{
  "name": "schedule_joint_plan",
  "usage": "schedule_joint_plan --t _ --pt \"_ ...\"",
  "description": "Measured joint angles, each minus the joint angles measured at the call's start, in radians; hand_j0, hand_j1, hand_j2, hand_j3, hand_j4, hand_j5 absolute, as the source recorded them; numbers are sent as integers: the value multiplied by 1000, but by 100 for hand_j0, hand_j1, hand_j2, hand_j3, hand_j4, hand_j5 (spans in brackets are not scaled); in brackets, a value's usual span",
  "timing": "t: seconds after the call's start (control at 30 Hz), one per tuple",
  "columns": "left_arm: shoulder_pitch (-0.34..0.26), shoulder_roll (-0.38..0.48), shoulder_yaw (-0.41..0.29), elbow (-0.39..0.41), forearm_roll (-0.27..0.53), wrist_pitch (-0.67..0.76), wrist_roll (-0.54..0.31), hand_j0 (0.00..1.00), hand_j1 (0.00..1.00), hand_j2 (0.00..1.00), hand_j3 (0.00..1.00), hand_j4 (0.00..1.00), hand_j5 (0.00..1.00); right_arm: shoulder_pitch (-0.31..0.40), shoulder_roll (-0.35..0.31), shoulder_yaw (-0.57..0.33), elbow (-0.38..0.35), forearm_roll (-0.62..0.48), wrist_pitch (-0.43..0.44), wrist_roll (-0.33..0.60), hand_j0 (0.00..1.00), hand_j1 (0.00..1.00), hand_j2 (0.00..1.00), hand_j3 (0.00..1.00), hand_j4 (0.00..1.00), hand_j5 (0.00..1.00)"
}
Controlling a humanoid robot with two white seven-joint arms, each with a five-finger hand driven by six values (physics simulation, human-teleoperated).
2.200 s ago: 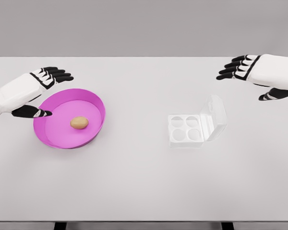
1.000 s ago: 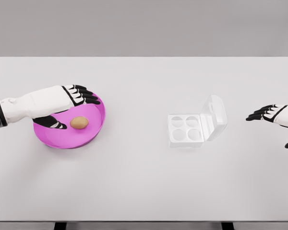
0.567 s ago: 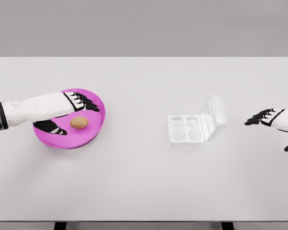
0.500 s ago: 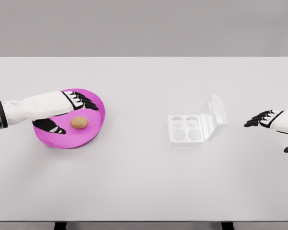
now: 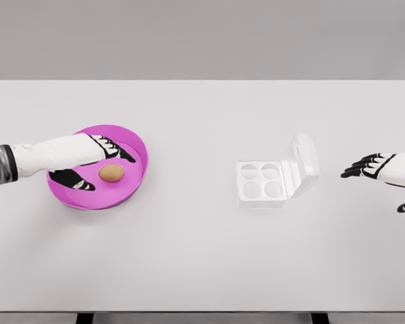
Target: Pack egg into the box and close the box lid
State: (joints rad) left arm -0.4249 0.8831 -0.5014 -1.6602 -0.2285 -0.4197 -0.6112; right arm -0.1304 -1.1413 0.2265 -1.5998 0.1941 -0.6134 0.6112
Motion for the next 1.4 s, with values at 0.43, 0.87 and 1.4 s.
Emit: schedule_joint_plan --t 0.43,0.87,1.4 --pt "-20 -11 -28 13 -5 122 0 82 82 82 82 82 82 2 -1 -7 -1 -1 0 0 100 100 100 100 100 100" --pt "-20 -50 -58 16 -71 168 0 82 82 82 82 82 82 6 -2 -6 -29 0 0 0 100 100 100 100 100 100" --pt "-20 -76 -68 39 -112 170 0 81 81 81 81 81 81 6 -2 -6 -35 0 0 0 100 100 100 100 100 100"
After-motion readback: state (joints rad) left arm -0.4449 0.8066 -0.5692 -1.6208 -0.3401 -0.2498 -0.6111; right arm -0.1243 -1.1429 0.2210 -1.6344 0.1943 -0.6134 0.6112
